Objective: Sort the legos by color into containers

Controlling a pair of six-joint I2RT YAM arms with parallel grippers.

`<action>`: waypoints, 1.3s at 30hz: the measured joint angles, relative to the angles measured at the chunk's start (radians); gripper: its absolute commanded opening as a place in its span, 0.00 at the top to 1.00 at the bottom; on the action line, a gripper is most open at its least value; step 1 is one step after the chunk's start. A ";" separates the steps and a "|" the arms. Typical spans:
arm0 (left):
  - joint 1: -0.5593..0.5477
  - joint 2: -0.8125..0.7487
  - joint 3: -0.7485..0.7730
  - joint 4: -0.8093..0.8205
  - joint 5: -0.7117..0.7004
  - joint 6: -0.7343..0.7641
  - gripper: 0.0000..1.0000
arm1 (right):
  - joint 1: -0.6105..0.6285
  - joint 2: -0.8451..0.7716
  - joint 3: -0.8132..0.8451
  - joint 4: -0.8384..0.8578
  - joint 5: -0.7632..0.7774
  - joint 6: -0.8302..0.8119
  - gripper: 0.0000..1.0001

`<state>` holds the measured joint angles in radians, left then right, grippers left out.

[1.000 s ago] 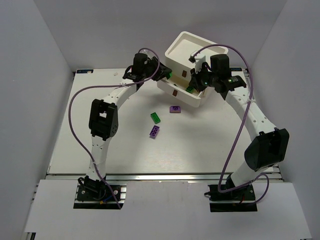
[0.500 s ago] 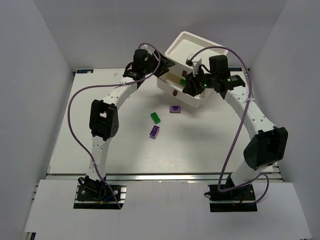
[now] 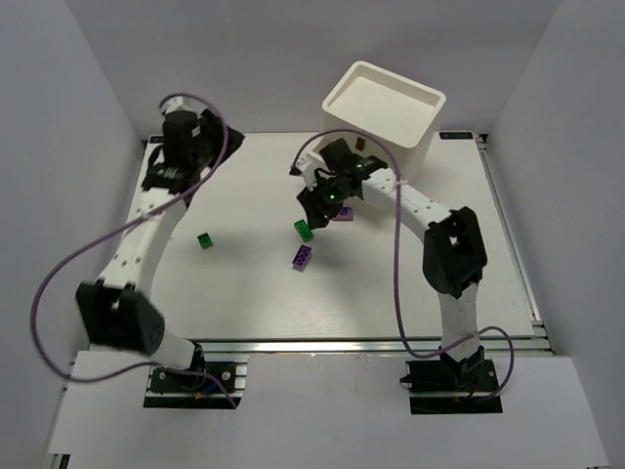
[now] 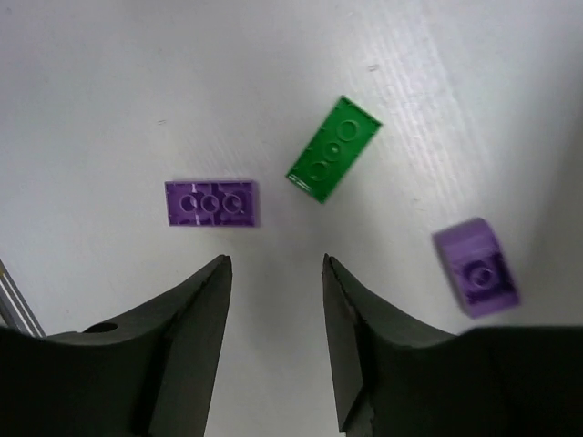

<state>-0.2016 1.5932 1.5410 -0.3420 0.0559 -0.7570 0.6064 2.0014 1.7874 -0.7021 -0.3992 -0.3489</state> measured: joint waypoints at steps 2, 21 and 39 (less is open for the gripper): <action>0.028 -0.166 -0.127 -0.034 -0.066 0.019 0.33 | 0.039 0.040 -0.002 0.002 0.036 0.021 0.36; 0.018 -0.565 -0.499 -0.396 -0.287 0.045 0.28 | 0.129 0.346 0.173 0.151 0.338 0.272 0.33; 0.018 -0.576 -0.584 -0.431 -0.312 0.058 0.28 | 0.130 0.347 0.156 0.216 0.320 0.255 1.00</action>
<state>-0.1833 1.0172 0.9569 -0.7731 -0.2558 -0.6994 0.7364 2.3482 1.9434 -0.4862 -0.0795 -0.0940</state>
